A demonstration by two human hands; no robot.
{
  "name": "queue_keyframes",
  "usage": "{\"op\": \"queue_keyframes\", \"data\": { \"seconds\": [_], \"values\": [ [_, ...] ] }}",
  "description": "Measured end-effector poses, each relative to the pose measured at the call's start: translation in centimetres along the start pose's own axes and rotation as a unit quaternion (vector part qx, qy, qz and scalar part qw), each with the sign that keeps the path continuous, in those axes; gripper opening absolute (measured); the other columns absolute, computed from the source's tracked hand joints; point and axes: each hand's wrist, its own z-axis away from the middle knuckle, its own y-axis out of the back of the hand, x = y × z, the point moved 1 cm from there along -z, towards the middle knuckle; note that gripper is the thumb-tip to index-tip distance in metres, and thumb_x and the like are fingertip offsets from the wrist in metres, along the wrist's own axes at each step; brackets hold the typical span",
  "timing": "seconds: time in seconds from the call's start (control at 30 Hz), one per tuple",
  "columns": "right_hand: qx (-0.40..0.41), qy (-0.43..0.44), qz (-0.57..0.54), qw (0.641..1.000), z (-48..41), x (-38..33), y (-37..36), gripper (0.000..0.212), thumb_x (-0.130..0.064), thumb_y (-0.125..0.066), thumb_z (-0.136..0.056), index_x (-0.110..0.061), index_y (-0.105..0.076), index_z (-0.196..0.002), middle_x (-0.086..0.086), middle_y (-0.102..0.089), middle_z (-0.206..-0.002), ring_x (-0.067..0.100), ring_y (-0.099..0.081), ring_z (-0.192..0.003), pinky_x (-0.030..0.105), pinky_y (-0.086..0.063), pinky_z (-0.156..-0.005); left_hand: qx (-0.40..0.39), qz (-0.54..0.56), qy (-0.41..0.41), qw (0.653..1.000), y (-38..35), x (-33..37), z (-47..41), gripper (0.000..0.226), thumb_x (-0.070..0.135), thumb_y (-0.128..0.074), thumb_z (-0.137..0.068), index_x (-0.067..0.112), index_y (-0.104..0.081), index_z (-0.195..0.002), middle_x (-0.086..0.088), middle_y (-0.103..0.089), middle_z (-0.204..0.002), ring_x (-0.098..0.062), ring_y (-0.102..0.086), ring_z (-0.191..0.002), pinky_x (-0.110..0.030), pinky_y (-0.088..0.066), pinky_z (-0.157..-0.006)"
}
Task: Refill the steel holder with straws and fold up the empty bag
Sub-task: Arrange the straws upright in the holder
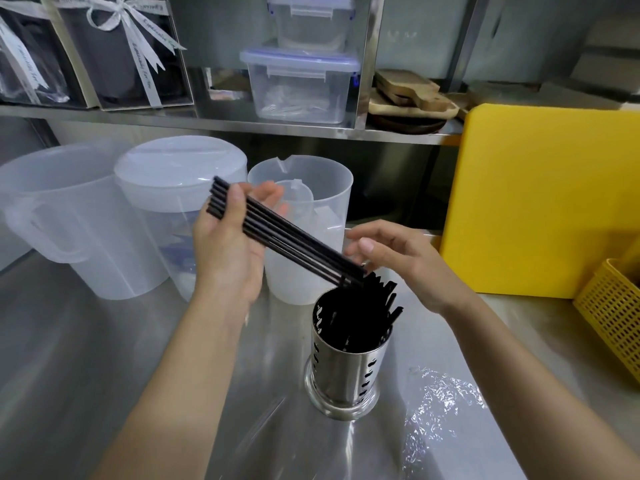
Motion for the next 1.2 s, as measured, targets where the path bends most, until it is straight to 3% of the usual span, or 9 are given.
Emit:
{"op": "queue_keyframes", "data": {
  "seconds": [0.2,0.4,0.53,0.63,0.73,0.9,0.97,1.07,1.2],
  "values": [
    [0.007,0.017,-0.055,0.998,0.6,-0.7,-0.3,0.028,-0.030,-0.061,-0.079,-0.024,-0.059,-0.106,0.004,-0.067,-0.102,0.018,-0.066,-0.090,0.029,-0.057,-0.075,0.147,0.198,0.099,0.964,0.2,-1.2,-0.5,0.026,0.021,-0.031,-0.099,0.009,-0.051,-0.088,-0.005,-0.066,-0.085,-0.017,-0.067,-0.080,-0.039,-0.053,-0.074],
    [0.034,0.040,-0.202,0.978,1.2,-0.4,-0.6,0.082,-0.054,-0.083,-0.045,-0.025,-0.055,-0.116,-0.003,-0.065,-0.097,0.017,-0.062,-0.090,0.028,-0.051,-0.078,0.222,0.304,0.163,0.912,-1.5,-2.2,0.9,0.029,0.013,-0.028,-0.100,0.004,-0.047,-0.081,-0.006,-0.055,-0.081,-0.016,-0.058,-0.071,-0.042,-0.047,-0.089],
    [0.066,0.070,-0.206,0.974,1.7,-0.8,-1.5,0.057,-0.038,-0.080,-0.062,-0.022,-0.060,-0.113,-0.004,-0.063,-0.077,0.014,-0.055,-0.063,0.025,-0.047,-0.058,0.222,0.308,0.233,0.895,-2.9,-4.0,2.6,0.029,0.010,-0.024,-0.100,0.003,-0.044,-0.080,-0.008,-0.052,-0.077,-0.017,-0.053,-0.067,-0.042,-0.046,-0.087],
    [0.166,0.074,-0.170,0.968,2.0,-2.0,-1.9,0.012,-0.026,-0.066,-0.079,-0.017,-0.069,-0.087,-0.003,-0.061,-0.066,0.012,-0.052,-0.052,0.019,-0.038,-0.041,0.190,0.254,0.303,0.899,-3.6,-5.6,4.5,0.024,0.009,-0.033,-0.098,0.002,-0.047,-0.080,-0.011,-0.052,-0.073,-0.019,-0.054,-0.067,-0.035,-0.055,-0.072],
    [0.243,0.070,-0.139,0.957,2.2,-2.8,-1.3,0.021,-0.013,-0.062,-0.084,-0.015,-0.064,-0.063,-0.005,-0.055,-0.052,0.009,-0.047,-0.044,0.016,-0.034,-0.038,0.191,0.152,0.318,0.916,-3.1,-5.7,5.1,0.017,0.015,-0.046,-0.093,0.002,-0.049,-0.081,-0.011,-0.054,-0.076,-0.021,-0.055,-0.072,-0.033,-0.052,-0.074],
    [0.254,0.039,-0.100,0.961,2.7,-3.1,1.1,0.030,-0.010,-0.058,-0.087,-0.005,-0.055,-0.058,-0.004,-0.047,-0.044,0.009,-0.039,-0.036,0.016,-0.030,-0.035,0.169,-0.197,0.079,0.963,0.0,-5.4,3.8,0.009,0.010,-0.053,-0.087,0.013,-0.056,-0.096,-0.001,-0.059,-0.086,-0.014,-0.057,-0.084,-0.017,-0.045,-0.075],
    [0.212,0.001,-0.050,0.976,2.5,-2.7,1.5,0.029,-0.011,-0.059,-0.087,-0.005,-0.054,-0.059,-0.007,-0.046,-0.042,0.006,-0.038,-0.035,0.015,-0.029,-0.035,0.056,-0.357,0.017,0.932,0.5,-5.9,3.4,0.014,0.007,-0.057,-0.086,0.015,-0.057,-0.098,0.001,-0.060,-0.091,-0.012,-0.057,-0.087,-0.011,-0.044,-0.077],
    [0.117,-0.057,0.057,0.990,2.3,-1.6,0.8,0.025,-0.017,-0.062,-0.085,-0.004,-0.057,-0.064,-0.006,-0.049,-0.045,0.004,-0.047,-0.038,0.014,-0.035,-0.039,-0.094,-0.525,0.032,0.845,0.7,-7.6,3.0,0.020,0.011,-0.058,-0.085,0.019,-0.057,-0.104,0.004,-0.060,-0.104,-0.015,-0.057,-0.105,-0.021,-0.040,-0.091],
    [0.044,-0.092,0.140,0.985,2.3,0.0,-0.7,0.026,-0.037,-0.068,-0.077,-0.012,-0.067,-0.077,0.002,-0.065,-0.071,0.010,-0.064,-0.069,0.020,-0.051,-0.061,-0.170,-0.607,0.076,0.772,1.2,-8.9,3.0,0.026,0.027,-0.055,-0.088,0.021,-0.056,-0.113,0.004,-0.059,-0.119,-0.014,-0.053,-0.113,-0.028,-0.040,-0.095]
  ]
}}
